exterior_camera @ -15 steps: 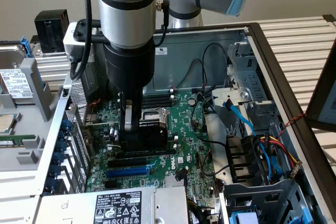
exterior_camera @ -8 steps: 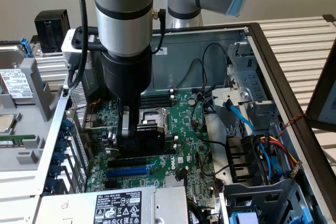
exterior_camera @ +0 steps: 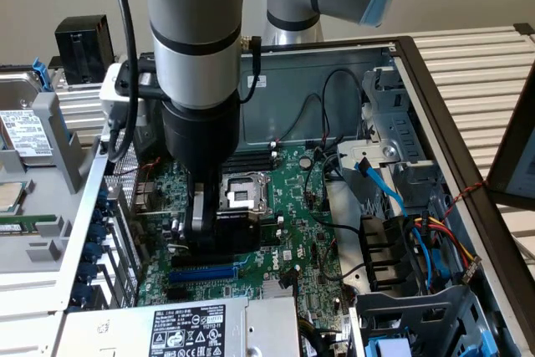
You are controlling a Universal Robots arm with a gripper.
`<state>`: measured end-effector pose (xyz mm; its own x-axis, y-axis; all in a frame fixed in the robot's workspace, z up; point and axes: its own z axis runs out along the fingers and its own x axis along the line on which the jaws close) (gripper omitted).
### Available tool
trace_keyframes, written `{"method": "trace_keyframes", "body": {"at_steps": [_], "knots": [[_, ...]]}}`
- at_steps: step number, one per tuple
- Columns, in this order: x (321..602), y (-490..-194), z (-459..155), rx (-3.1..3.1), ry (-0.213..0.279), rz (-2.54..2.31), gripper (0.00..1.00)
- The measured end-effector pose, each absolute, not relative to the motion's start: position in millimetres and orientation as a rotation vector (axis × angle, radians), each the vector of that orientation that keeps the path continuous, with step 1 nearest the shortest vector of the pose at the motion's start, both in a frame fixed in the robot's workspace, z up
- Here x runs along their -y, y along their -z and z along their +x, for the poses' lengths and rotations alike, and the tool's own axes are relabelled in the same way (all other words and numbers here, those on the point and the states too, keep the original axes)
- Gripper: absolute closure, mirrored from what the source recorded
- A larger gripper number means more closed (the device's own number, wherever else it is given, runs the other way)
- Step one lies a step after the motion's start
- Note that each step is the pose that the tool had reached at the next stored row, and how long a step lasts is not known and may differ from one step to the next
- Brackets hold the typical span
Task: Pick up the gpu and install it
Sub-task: 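Insert the gpu into the slot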
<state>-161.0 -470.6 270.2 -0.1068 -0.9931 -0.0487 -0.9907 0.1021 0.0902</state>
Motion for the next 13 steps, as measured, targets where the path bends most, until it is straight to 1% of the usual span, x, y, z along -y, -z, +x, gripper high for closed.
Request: {"method": "trace_keyframes", "body": {"at_steps": [13], "knots": [[473.8,-259.9,-168.4,2.332,0.176,2.079,0.72]]}}
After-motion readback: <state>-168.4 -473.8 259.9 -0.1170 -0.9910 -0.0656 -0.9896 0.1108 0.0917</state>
